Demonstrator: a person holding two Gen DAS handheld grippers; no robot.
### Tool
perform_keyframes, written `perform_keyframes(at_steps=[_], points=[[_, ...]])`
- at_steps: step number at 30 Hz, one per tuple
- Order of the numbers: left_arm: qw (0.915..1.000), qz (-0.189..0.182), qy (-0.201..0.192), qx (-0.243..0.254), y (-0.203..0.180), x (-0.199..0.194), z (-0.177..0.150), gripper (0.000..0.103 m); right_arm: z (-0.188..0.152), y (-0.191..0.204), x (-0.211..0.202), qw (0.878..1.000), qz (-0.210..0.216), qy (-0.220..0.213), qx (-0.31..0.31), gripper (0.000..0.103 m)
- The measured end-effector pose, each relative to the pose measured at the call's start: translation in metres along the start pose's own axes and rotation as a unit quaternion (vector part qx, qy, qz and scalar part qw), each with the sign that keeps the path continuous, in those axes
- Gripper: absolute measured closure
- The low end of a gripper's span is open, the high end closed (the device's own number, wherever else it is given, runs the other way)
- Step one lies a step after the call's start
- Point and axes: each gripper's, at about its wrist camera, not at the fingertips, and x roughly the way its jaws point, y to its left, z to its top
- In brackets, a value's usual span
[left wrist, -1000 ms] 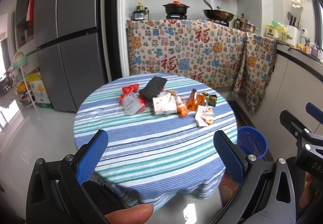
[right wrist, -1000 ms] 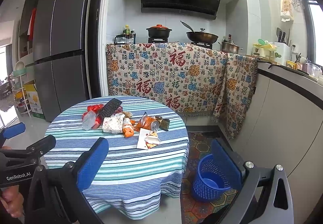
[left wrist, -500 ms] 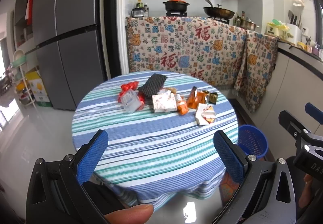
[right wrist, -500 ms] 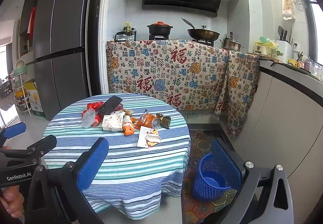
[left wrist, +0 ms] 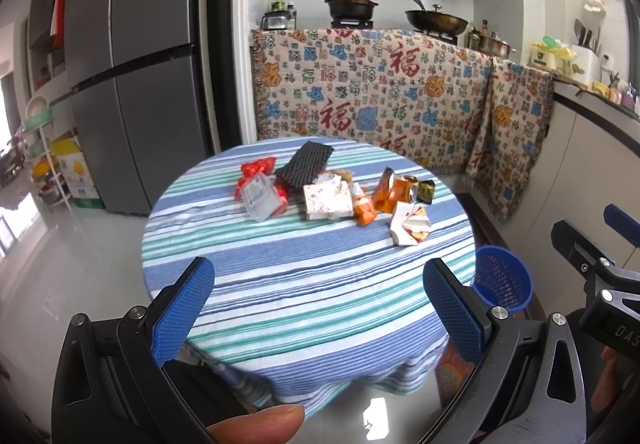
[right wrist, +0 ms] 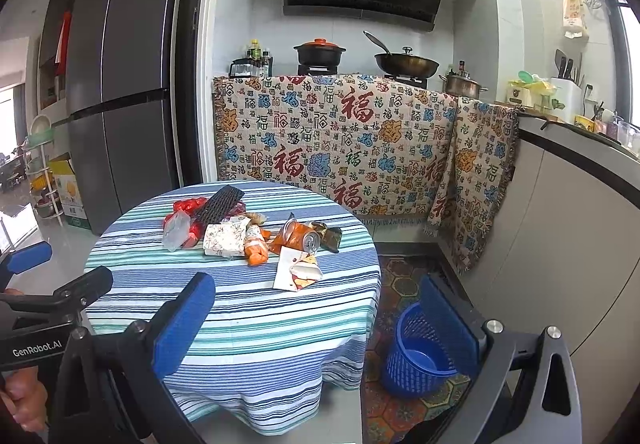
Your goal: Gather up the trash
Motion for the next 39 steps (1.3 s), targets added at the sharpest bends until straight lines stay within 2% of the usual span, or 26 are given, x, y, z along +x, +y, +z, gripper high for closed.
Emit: perform_keyframes(at_steps=[20,33,39], points=[[0.9998,0.006,0.017,-0.009,0.007,0.019,-0.003,0.0,-0.006,-0.003,0.02,1.0,0.001,0.015,0.003,0.0],[0.9981,0.015,0.05,-0.032,0.024,0.055,-0.008,0.0,-0.017,-0.001,0.061,0.999,0.009,0.043,0.008,0.0],[0.9958,0.013,0.074,-0.053,0.041,0.089,-0.019,0.0,-0.029,-0.003,0.092,0.998,0.015,0.052,0.015,0.0]])
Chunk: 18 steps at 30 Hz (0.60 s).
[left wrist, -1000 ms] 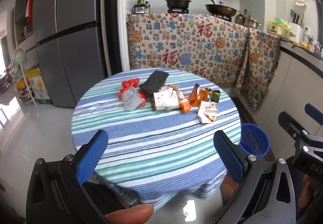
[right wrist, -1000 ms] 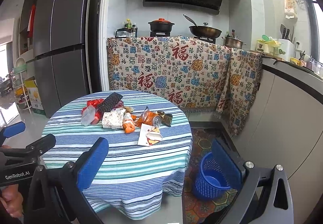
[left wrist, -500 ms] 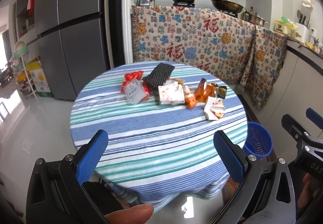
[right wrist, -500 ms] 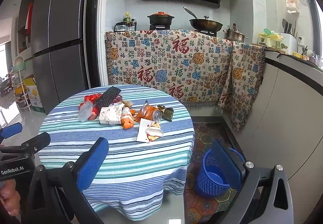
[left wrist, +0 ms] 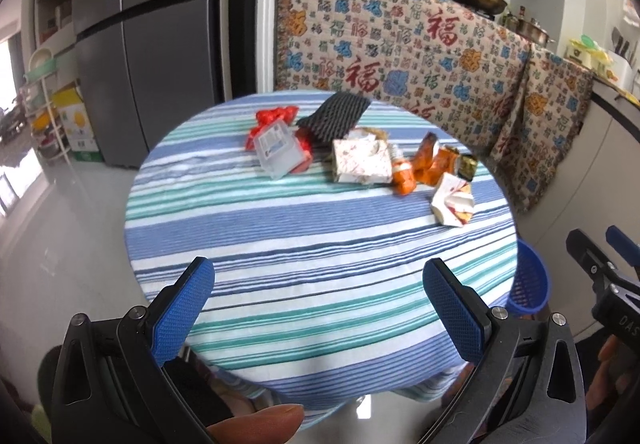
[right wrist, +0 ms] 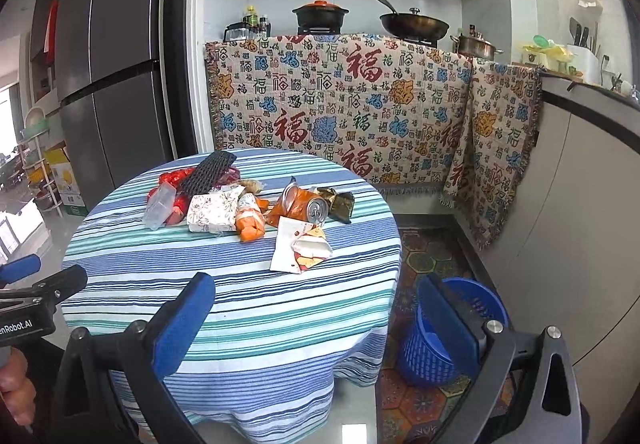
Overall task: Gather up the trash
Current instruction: 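Close the left gripper on the clear plastic box while the right gripper approaches the white paper cup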
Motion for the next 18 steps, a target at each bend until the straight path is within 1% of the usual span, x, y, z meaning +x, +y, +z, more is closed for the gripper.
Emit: perform_keyframes(at_steps=[4,6,12,15,18], points=[[0.9997,0.022,0.014,0.0,0.012,0.033,-0.002,0.0,-0.008,0.001,0.027,1.0,0.002,0.01,-0.001,0.0],[0.9992,0.03,0.025,0.0,0.018,0.051,-0.003,0.0,-0.013,-0.001,0.044,1.0,0.006,0.021,-0.001,0.0],[0.9968,0.039,0.069,-0.003,0.028,0.106,0.002,0.0,-0.023,-0.009,0.099,0.997,0.017,0.072,0.015,0.0],[0.9951,0.043,0.089,-0.006,0.031,0.132,0.007,0.0,-0.026,-0.01,0.124,0.994,0.03,0.099,0.025,0.0],[0.9942,0.052,0.094,-0.003,0.031,0.153,0.012,0.0,-0.026,-0.009,0.149,0.991,0.039,0.124,0.037,0.0]])
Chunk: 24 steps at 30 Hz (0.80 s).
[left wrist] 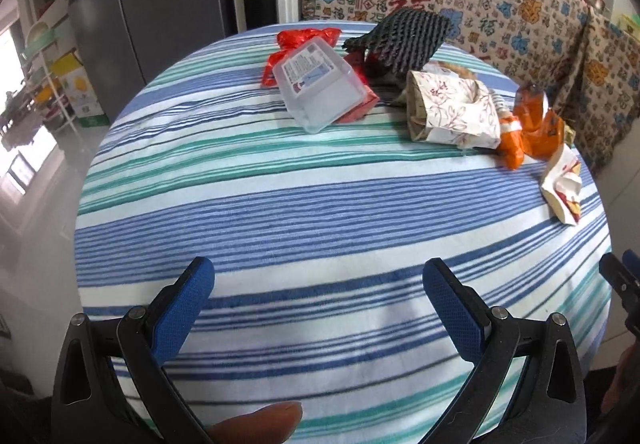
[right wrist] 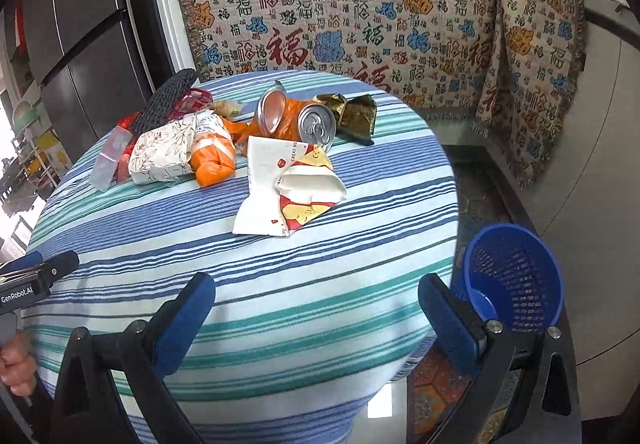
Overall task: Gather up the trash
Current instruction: 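Close the left gripper on the clear plastic box while the right gripper approaches the white paper cup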
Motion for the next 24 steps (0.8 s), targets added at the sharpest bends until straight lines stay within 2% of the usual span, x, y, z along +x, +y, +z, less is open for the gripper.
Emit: perform_keyframes(at_steps=[5,8,12,24], points=[[0.9998,0.011,0.014,-0.002,0.001,0.025,0.01,0.0,0.016,0.012,0.03,1.0,0.0,0.026,-0.011,0.0],[0.9998,0.012,0.016,-0.001,0.0,0.031,0.019,0.0,0.023,0.014,0.05,0.998,-0.006,0.06,-0.008,0.0],[0.9998,0.011,0.014,0.004,0.001,0.04,0.031,0.0,0.027,0.021,0.062,0.997,-0.027,0.059,-0.04,0.0],[0.9995,-0.012,0.022,0.021,0.008,0.059,0.059,0.0,0.053,0.03,0.086,0.996,-0.009,0.057,-0.064,0.0]])
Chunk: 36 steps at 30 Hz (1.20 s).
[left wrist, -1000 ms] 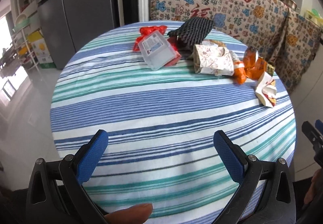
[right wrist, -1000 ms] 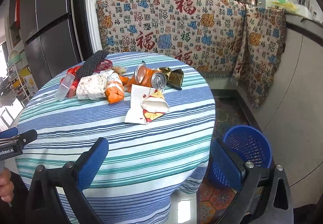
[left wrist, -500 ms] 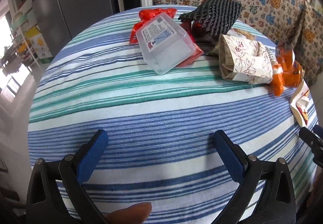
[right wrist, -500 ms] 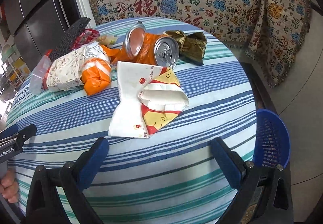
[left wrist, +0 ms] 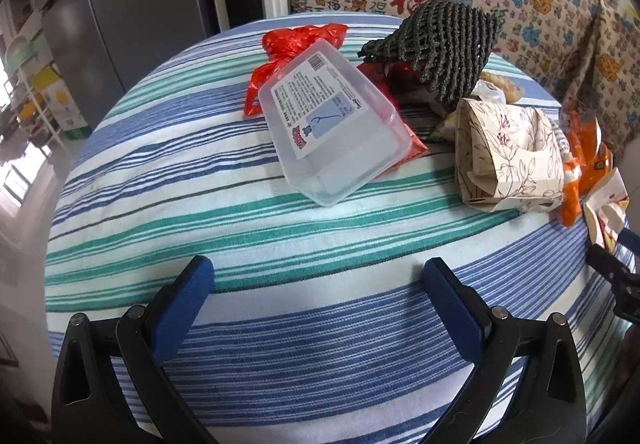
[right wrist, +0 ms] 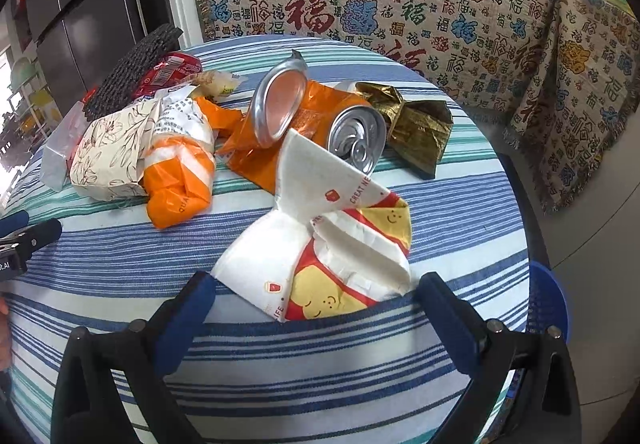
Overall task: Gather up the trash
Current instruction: 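Close the left gripper on the clear plastic box while the right gripper approaches the white paper cup, then grasp the white-and-yellow paper cup with the right gripper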
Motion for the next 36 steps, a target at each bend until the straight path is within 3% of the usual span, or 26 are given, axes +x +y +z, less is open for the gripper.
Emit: perform_keyframes(at_steps=[5,8,13,15,17,19,22,25,27,29,34,36], points=[[0.9962,-0.068,-0.015,-0.052,0.018,-0.004,0.013,0.0,0.001,-0.001,0.001,1.0,-0.001,-0.002,0.001,0.0],[0.9885,-0.116,-0.023,-0.095,0.025,-0.003,0.031,0.0,0.002,-0.001,0.001,1.0,-0.002,-0.002,0.001,0.0],[0.9731,-0.163,-0.005,-0.162,0.027,0.017,0.051,0.002,0.001,-0.001,0.001,1.0,-0.001,-0.003,0.001,0.0],[0.9679,-0.175,-0.004,-0.18,0.025,0.023,0.054,0.023,0.002,-0.001,0.001,1.0,0.0,-0.003,0.001,0.0],[0.9688,-0.17,-0.011,-0.18,0.022,0.023,0.054,0.036,-0.001,-0.001,-0.001,1.0,0.003,-0.004,0.0,0.0],[0.971,-0.162,-0.019,-0.175,0.02,0.019,0.053,0.036,-0.001,-0.001,-0.002,1.0,0.006,-0.004,-0.002,0.0],[0.9815,-0.122,-0.034,-0.143,0.021,0.001,0.05,0.037,-0.003,-0.002,-0.003,1.0,0.019,-0.005,-0.01,0.0],[0.9944,-0.069,-0.028,-0.075,0.022,-0.027,0.04,0.037,-0.008,-0.005,-0.006,0.998,0.038,-0.004,-0.043,0.0],[0.9982,-0.045,-0.024,-0.032,0.024,-0.041,0.026,0.037,-0.012,-0.011,-0.01,0.997,0.049,-0.005,-0.056,0.0],[0.9989,-0.043,-0.015,-0.014,0.027,-0.045,0.011,0.037,-0.013,-0.019,-0.011,0.997,0.054,-0.002,-0.059,0.0],[0.9974,-0.068,0.003,-0.024,0.031,-0.032,-0.008,0.035,-0.011,-0.037,-0.017,0.995,0.087,-0.009,-0.042,0.0],[0.9971,-0.071,0.006,-0.027,0.029,-0.029,-0.01,0.026,-0.007,-0.039,-0.022,0.993,0.107,-0.021,-0.035,0.0]])
